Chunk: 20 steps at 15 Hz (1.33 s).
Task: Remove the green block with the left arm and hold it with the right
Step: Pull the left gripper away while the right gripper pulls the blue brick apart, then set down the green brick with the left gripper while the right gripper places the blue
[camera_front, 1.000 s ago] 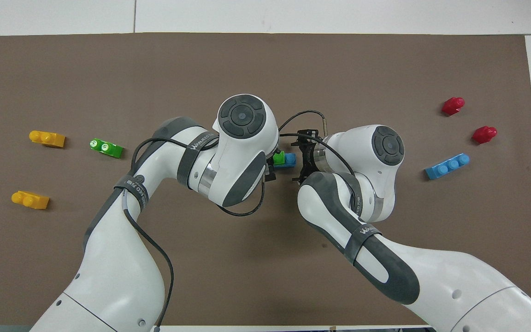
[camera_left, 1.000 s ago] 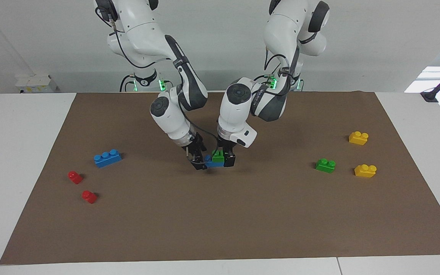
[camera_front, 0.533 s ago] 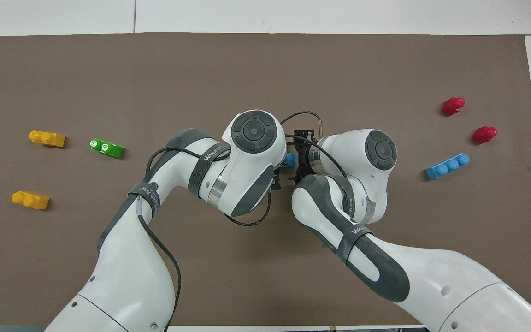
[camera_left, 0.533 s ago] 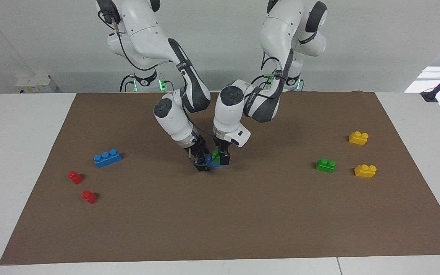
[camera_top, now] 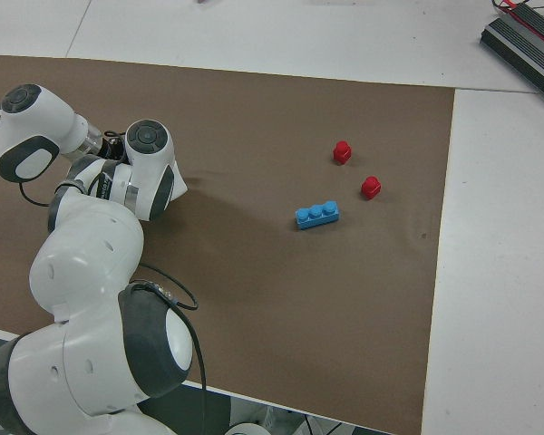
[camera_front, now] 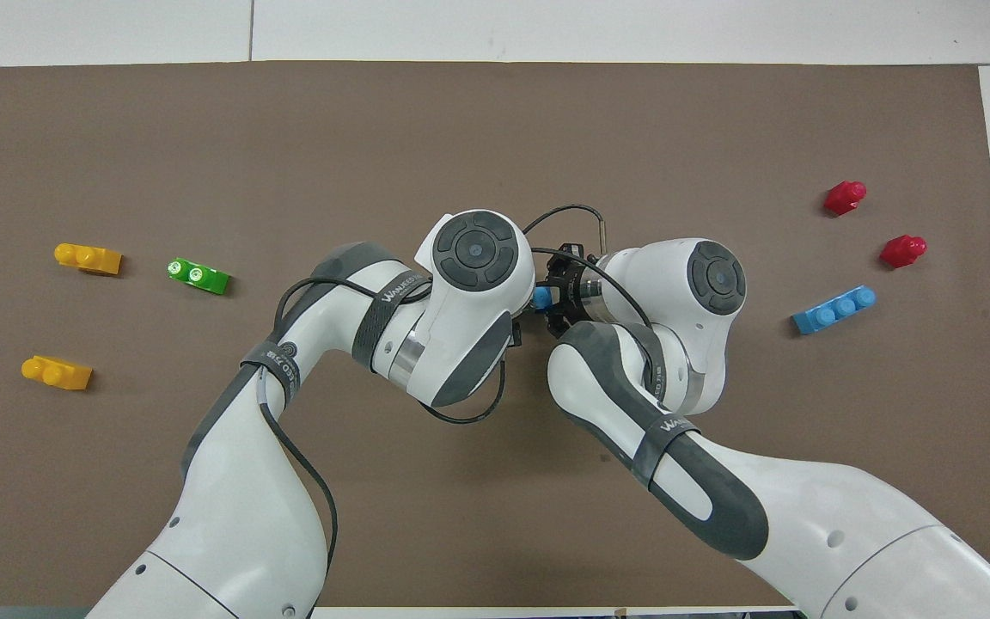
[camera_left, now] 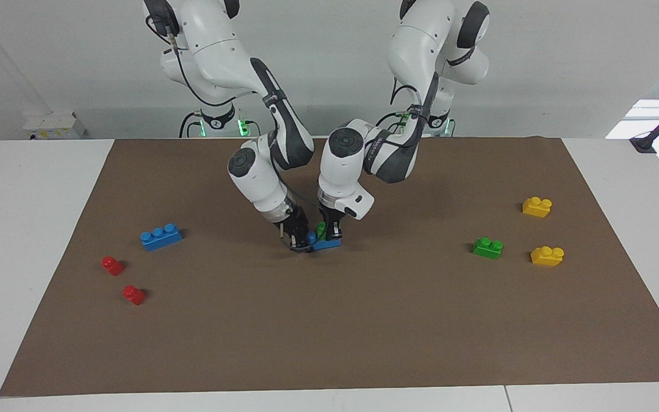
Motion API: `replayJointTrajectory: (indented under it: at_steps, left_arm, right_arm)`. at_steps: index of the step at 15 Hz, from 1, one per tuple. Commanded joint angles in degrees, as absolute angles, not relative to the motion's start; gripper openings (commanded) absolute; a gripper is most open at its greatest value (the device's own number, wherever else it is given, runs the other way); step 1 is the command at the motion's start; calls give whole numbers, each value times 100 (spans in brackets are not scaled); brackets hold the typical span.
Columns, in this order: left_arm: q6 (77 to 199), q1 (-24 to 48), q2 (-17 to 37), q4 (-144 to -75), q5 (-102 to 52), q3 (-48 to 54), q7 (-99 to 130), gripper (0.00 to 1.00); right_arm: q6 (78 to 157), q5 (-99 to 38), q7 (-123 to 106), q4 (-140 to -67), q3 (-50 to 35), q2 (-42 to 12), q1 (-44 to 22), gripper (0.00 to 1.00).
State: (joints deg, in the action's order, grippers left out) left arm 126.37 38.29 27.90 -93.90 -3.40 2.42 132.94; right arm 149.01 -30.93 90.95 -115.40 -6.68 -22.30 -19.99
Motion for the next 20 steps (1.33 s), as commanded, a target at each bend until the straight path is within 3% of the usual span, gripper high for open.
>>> replayJointTrajectory:
  at_steps: [1,6,12,15,18,20]
  left_arm:
    - [12657,3920,2689,-9457,-264,176,13403,0]
    - [12411,3850,2479,-9431,-272,185,13298,0]
    - [11095,3236,1504,-9597,-483,220,12001,0]
    - [10618,2665,619,-10359,-685,211,10639,0]
    - [10590,1910,-340,-11492,-729,211,9059,0]
    - [10530,1426,-536,-11794,-747,193,7706,0]
  right_arm:
    - [15003,-3252,8913,-11496,-686,-2259,-1969,0]
    - [15003,-3252,8807,-11505,-686,-2259,-1969,0]
    - [14793,-3234,8798,-11330,-668,-2250,-1890,0]
    - [14003,-3146,8186,-11040,-650,-2075,-1408,0]
    - [13195,-3146,7036,-10802,-650,-1995,-495,0]
    - [12782,-3138,6392,-10706,-650,-1995,85,0]
